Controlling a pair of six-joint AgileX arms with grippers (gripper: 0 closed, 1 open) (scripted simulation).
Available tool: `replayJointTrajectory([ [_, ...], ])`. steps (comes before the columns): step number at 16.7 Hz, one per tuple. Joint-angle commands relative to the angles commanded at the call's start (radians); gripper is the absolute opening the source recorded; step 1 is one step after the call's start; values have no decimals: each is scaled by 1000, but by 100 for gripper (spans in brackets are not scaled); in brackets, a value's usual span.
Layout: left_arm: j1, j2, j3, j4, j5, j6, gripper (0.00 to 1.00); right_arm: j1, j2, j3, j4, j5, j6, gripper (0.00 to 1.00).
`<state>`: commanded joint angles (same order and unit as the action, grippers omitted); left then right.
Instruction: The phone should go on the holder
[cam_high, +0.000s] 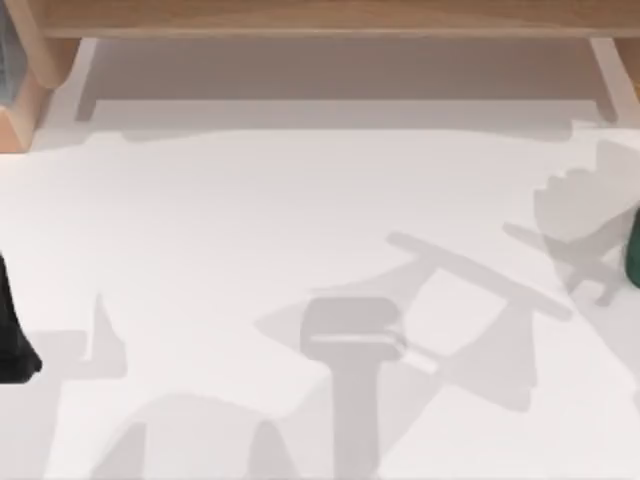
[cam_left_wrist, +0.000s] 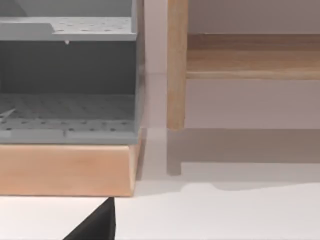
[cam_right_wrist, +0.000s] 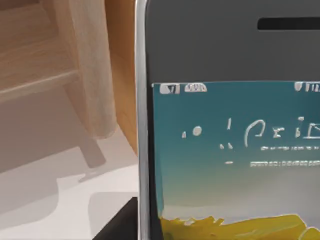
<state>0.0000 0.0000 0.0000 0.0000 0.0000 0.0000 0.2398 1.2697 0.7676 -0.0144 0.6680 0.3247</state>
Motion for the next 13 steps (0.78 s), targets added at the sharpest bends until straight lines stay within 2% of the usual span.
replayJointTrajectory([
  [4,0,0,0,0,0,0,100,-41,105,-30,136,-50,-30,0],
  [9,0,0,0,0,0,0,100,-51,123,-27,155,-58,-31,0],
  [13,0,0,0,0,0,0,100,-51,123,-27,155,-58,-31,30],
])
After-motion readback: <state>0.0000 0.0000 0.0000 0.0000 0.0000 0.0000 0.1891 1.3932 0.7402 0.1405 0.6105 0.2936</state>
